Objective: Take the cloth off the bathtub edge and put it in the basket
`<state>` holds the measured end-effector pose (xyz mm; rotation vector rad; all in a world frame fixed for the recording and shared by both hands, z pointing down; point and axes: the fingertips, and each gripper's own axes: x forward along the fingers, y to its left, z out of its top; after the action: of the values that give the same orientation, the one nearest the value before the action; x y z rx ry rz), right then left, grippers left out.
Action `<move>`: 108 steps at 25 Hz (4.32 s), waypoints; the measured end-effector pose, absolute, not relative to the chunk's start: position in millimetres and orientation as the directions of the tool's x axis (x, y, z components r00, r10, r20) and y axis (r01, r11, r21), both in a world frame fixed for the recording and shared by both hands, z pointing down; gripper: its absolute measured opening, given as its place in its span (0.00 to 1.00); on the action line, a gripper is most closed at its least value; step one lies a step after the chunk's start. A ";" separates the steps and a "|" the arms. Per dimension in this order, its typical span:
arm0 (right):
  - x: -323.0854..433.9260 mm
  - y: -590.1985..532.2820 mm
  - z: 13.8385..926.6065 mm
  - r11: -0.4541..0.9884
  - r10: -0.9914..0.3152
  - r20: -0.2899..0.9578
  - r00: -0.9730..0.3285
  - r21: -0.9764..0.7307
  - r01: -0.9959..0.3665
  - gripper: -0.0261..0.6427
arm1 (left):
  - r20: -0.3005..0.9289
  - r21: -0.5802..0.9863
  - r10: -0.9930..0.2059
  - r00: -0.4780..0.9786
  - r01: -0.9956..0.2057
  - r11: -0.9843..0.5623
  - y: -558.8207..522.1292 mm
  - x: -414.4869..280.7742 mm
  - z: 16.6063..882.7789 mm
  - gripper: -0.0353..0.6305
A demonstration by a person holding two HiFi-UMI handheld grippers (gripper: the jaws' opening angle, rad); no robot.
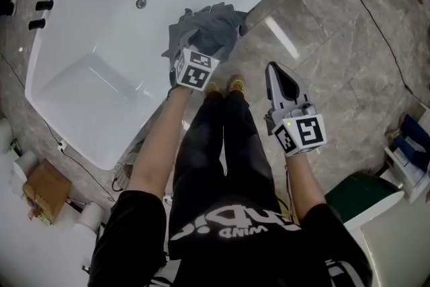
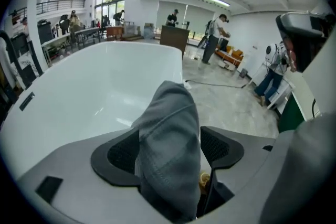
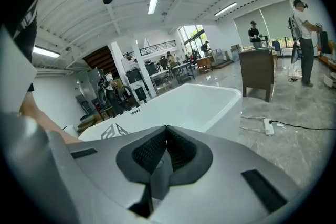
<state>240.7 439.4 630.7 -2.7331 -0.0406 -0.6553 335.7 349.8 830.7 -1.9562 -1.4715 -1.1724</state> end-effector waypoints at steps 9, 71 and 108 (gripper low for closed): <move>234.1 445.5 644.9 -0.939 -0.030 0.469 0.882 -0.316 0.136 0.06 | 0.876 0.150 0.481 0.029 0.932 -0.329 351.9 331.6 871.0 0.59; 191.4 402.7 408.3 -0.950 -0.252 0.241 0.937 -0.248 -0.192 0.06 | 0.486 0.212 0.699 0.524 0.705 -0.677 234.4 241.0 391.8 0.18; 130.8 -133.9 410.9 -0.116 -0.970 0.237 0.055 -0.252 -0.961 0.06 | 0.447 0.250 -0.282 0.849 -0.421 -0.872 -231.5 -15.5 380.5 0.18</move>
<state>130.8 -133.9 410.9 -2.2624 2.0711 -0.5457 -15.5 -231.5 380.5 -3.3484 0.6581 -0.7175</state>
